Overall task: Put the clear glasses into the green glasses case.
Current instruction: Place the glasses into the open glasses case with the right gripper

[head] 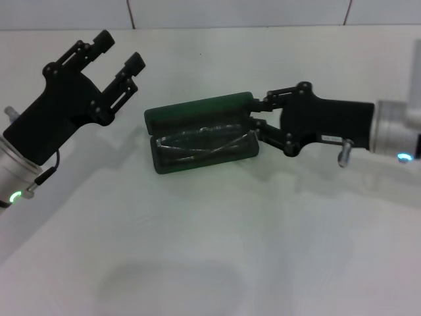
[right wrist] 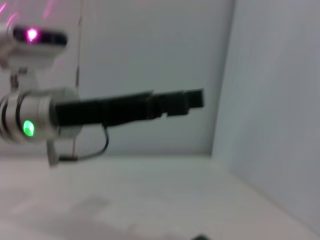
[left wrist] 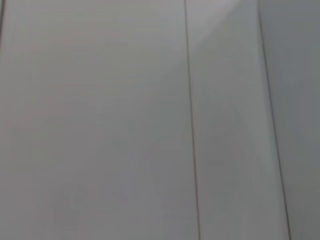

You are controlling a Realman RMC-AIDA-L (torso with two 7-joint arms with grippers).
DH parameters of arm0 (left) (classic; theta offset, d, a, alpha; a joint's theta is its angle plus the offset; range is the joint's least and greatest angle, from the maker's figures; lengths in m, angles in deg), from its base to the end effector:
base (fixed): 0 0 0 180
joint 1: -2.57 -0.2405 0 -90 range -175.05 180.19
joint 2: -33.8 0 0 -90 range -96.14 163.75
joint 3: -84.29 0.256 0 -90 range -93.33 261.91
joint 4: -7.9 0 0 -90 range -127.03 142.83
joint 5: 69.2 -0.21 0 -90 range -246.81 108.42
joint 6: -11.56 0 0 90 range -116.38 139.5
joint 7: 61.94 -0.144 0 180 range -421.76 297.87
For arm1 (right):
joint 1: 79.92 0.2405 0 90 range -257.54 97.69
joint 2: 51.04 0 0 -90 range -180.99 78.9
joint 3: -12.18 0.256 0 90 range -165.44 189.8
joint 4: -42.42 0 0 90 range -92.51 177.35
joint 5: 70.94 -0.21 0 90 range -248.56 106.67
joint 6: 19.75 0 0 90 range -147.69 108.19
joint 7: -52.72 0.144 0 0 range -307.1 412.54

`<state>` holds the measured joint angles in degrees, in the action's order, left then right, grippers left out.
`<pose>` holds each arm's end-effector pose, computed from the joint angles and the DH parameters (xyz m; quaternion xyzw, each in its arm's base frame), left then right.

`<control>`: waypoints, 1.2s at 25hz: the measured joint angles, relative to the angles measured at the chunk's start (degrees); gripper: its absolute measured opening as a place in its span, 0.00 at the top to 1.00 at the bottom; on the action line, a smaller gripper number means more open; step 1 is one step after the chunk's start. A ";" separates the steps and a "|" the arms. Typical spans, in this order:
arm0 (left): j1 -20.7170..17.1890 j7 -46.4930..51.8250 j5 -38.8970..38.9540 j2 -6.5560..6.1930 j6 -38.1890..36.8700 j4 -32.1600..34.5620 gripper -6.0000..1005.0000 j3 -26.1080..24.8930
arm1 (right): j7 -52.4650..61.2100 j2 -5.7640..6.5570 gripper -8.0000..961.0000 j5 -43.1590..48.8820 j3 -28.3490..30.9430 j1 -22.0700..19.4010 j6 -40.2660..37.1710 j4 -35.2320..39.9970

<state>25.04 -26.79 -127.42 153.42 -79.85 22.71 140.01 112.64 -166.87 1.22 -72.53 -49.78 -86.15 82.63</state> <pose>-0.2705 0.2992 -0.0013 -0.7962 -0.0953 -0.4603 0.3810 0.1904 0.3584 -0.0444 -0.9478 0.0123 0.2613 0.1826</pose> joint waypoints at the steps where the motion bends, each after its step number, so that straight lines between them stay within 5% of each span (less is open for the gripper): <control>1: -0.01 -0.03 0.26 0.02 0.01 -0.06 0.41 0.00 | -4.32 0.06 0.68 -3.54 0.89 0.72 -2.12 -5.11; 7: 0.43 -0.13 0.52 0.15 0.13 -0.20 0.41 0.00 | -19.92 -0.38 0.68 -11.23 -0.98 3.00 -7.16 -19.58; 16: 1.44 -0.26 0.59 0.20 0.44 -0.44 0.41 0.01 | -34.30 -0.36 0.53 -39.06 -24.18 0.05 -0.48 -21.65; 20: 1.89 -0.27 0.63 0.19 0.77 -0.66 0.41 0.01 | -34.04 -0.38 0.45 -46.27 -34.79 1.94 9.22 -18.21; 26: 2.34 -0.27 0.66 0.18 1.81 -0.85 0.41 0.01 | -26.10 -0.36 0.29 -47.09 -39.94 7.56 15.64 -16.81; 30: 2.33 -0.27 0.67 0.17 1.83 -0.79 0.41 0.13 | -22.07 -0.37 0.29 -46.89 -42.26 9.86 18.74 -17.04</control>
<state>27.37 -27.06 -126.75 153.60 -78.01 21.93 140.14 90.57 -167.23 -45.67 -114.79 -39.91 -67.41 65.58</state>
